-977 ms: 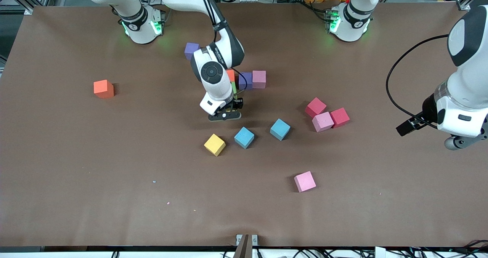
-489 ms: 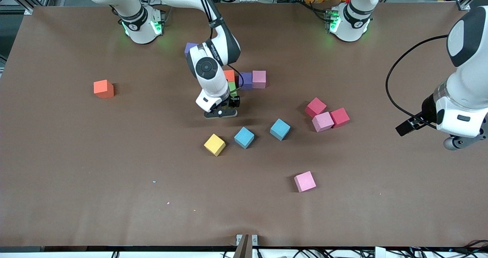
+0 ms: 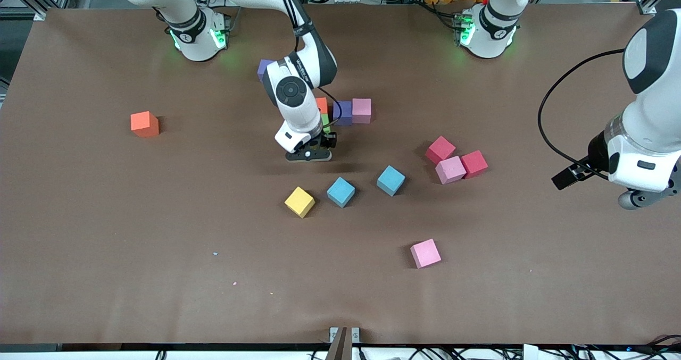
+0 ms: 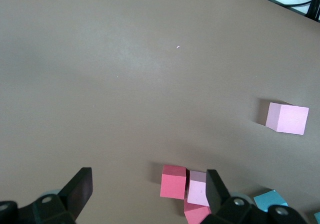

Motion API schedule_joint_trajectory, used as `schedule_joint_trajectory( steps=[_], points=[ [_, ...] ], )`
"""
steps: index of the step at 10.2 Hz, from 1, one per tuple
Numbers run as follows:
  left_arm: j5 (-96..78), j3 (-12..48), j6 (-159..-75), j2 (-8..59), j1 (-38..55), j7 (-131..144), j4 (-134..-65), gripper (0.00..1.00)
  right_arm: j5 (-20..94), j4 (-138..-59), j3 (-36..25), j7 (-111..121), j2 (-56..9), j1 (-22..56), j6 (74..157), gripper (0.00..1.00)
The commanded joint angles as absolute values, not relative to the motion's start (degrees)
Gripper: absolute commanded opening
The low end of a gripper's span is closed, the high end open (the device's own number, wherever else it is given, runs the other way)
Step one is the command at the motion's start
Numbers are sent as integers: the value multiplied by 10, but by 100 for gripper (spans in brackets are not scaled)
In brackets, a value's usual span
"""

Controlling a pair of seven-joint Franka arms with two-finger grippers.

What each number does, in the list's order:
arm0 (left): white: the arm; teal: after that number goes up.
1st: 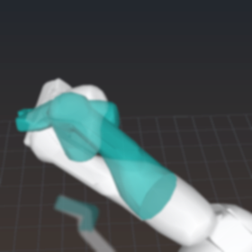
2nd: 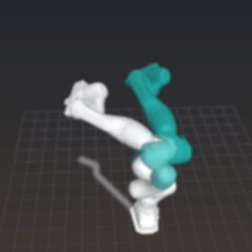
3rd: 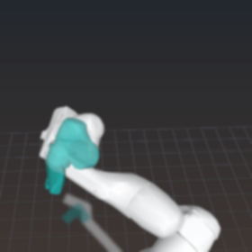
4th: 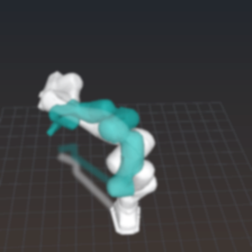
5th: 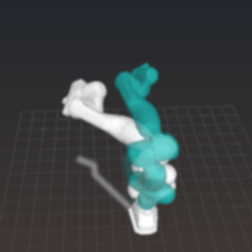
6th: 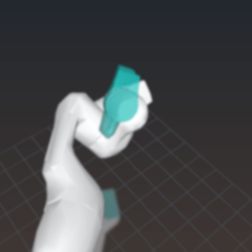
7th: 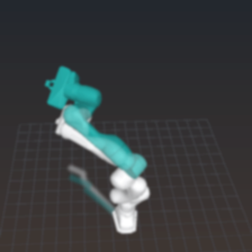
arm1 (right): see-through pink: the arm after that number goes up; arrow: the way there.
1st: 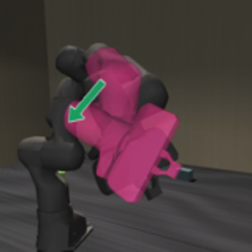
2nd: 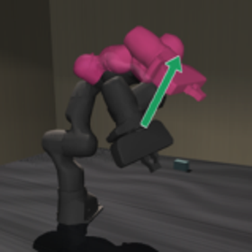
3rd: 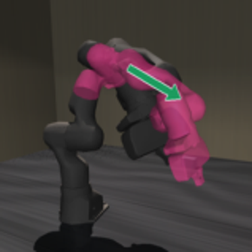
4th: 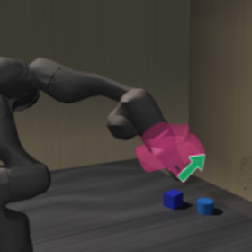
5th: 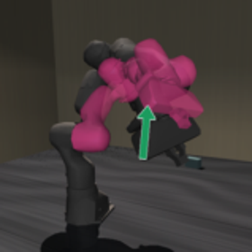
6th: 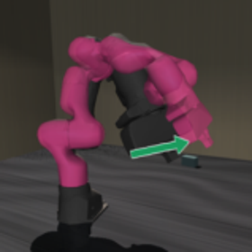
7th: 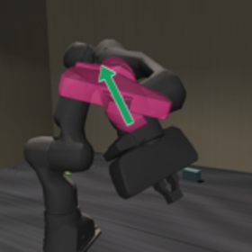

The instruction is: Arrange 11 blocks into digit 3

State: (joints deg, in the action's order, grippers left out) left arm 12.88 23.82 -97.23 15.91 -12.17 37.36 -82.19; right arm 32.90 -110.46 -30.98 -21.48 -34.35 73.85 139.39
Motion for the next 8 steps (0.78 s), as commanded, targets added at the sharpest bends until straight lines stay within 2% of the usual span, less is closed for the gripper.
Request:
schedule_joint_trajectory(
  steps=[1, 8],
  points=[
    [115, 242, -969, 152, -129, 359, -824, 100, 334, -1127, -315, -222, -323, 748, 1402, 0],
    [116, 242, -969, 153, -129, 359, -824, 100, 334, -1139, -314, -223, -327, 753, 1426, 0]
  ],
)
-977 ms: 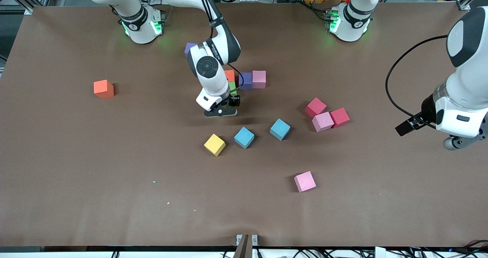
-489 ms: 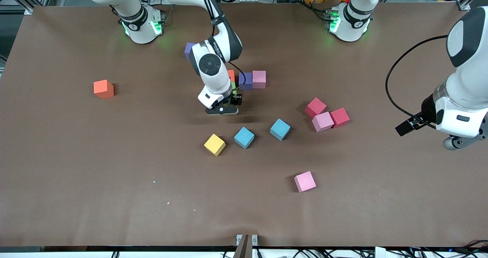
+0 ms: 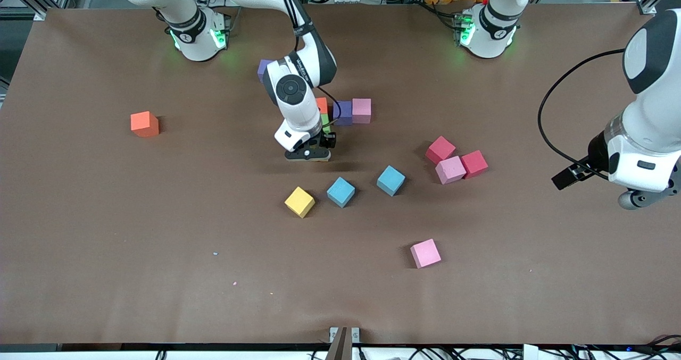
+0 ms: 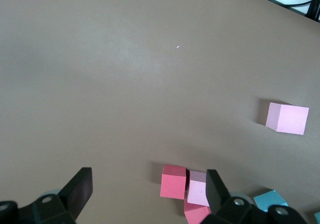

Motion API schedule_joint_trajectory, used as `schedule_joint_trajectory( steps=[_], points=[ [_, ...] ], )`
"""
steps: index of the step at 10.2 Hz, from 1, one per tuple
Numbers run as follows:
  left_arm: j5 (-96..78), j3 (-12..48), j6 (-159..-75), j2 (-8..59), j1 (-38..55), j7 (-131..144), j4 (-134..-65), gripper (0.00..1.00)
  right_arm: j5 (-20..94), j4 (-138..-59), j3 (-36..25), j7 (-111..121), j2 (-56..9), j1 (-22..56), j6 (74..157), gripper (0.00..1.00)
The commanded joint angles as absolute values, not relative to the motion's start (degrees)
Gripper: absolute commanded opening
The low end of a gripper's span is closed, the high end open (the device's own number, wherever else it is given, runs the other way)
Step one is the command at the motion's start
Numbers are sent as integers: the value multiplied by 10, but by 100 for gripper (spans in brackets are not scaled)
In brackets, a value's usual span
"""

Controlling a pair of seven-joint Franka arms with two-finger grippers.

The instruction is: Arrange 11 blocks into digit 3

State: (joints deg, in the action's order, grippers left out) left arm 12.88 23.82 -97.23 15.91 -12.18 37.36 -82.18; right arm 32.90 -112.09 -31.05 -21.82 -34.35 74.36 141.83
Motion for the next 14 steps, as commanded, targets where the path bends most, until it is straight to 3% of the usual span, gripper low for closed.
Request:
schedule_joint_trajectory(
  steps=[1, 14],
  points=[
    [116, 242, -969, 153, -129, 359, -824, 100, 334, -1139, -313, -223, -327, 753, 1426, 0],
    [117, 242, -969, 161, -123, 359, -824, 100, 334, -1137, -313, -223, -330, 761, 1428, 0]
  ],
)
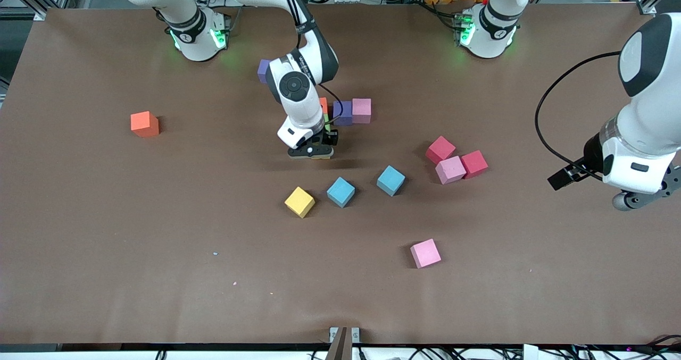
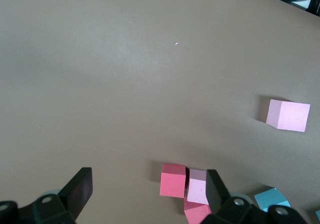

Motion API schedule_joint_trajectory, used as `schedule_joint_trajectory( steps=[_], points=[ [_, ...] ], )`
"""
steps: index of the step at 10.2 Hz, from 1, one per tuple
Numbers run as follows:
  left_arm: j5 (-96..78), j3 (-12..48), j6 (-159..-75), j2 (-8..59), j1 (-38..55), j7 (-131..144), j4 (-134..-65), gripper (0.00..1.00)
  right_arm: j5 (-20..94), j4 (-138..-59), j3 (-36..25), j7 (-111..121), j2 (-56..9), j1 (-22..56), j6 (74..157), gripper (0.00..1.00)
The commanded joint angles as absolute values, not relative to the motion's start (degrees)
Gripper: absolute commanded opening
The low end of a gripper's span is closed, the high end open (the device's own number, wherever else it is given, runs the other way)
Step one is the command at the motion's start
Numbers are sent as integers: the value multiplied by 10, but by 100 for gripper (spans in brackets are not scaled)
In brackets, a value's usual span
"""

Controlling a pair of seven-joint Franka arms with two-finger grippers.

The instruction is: Arrange 11 blocks into digit 3

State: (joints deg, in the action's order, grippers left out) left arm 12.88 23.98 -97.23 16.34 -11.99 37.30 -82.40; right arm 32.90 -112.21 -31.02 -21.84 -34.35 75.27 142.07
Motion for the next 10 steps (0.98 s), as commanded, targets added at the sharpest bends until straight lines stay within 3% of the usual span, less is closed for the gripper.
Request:
schedule_joint_trajectory(
  steps=[1, 3, 4, 8, 10],
  points=[
    [117, 242, -970, 161, -123, 359, -824, 100, 334, -1137, -313, -223, -332, 761, 1429, 0],
    [117, 242, -971, 161, -122, 359, -823, 100, 334, -1137, -313, -223, -333, 761, 1429, 1],
    [117, 242, -971, 161, -123, 359, -824, 100, 334, -1137, -313, -223, -333, 762, 1428, 13],
    [117, 242, -972, 161, -123, 359, -824, 100, 334, -1136, -313, -229, -333, 765, 1428, 37],
    [117, 242, -972, 161, -123, 359, -824, 100, 334, -1136, -313, -229, -333, 765, 1428, 70]
  ],
)
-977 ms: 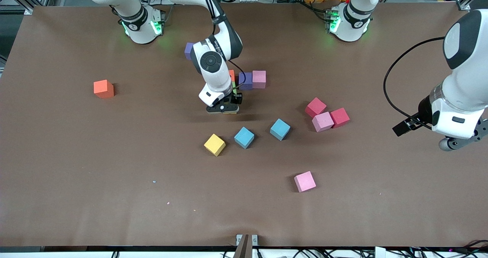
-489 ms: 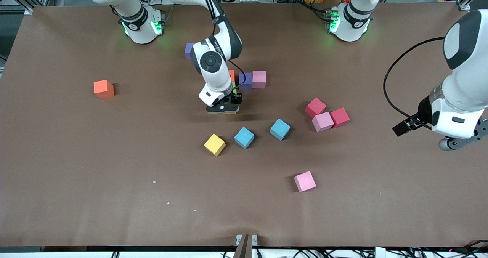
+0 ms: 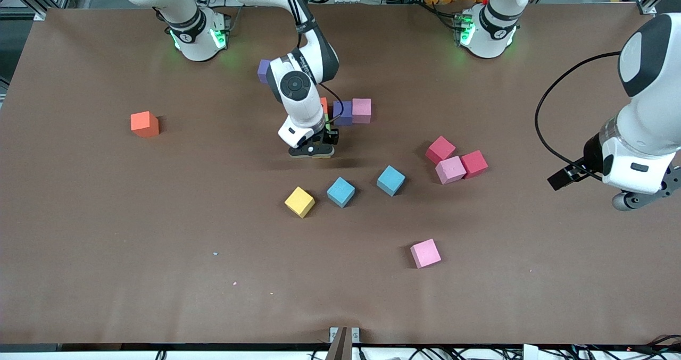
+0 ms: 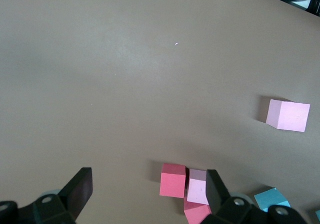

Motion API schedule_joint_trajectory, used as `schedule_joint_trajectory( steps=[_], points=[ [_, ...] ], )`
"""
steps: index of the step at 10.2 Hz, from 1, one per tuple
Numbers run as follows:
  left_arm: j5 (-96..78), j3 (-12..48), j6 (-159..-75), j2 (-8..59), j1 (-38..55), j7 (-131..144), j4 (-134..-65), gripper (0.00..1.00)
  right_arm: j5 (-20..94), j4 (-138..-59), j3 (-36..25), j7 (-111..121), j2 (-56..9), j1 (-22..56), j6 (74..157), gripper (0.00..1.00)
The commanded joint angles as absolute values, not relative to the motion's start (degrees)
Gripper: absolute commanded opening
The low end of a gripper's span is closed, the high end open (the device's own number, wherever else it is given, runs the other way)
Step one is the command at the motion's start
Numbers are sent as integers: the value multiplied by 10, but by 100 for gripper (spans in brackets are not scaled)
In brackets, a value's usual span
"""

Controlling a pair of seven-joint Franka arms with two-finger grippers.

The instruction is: Arrange 11 blocks into digit 3

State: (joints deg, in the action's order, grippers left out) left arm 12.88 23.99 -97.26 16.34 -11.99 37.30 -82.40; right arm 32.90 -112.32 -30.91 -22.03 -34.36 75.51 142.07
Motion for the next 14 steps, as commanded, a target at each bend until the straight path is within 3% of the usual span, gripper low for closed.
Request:
schedule_joint_trajectory(
  steps=[1, 3, 8, 12, 14],
  points=[
    [117, 242, -972, 161, -123, 359, -824, 100, 334, -1136, -313, -229, -333, 765, 1428, 88],
    [116, 242, -973, 161, -123, 359, -823, 100, 334, -1136, -313, -229, -333, 765, 1428, 100],
    [117, 243, -988, 177, -111, 368, -824, 100, 334, -1115, -326, -225, -321, 763, 1402, 100],
    [121, 243, -1016, 207, -105, 367, -824, 100, 324, -1043, -375, -219, -319, 763, 1288, 100],
    [123, 241, -1038, 235, -96, 370, -822, 100, 301, -1018, -398, -178, -324, 761, 1280, 100]
  ],
)
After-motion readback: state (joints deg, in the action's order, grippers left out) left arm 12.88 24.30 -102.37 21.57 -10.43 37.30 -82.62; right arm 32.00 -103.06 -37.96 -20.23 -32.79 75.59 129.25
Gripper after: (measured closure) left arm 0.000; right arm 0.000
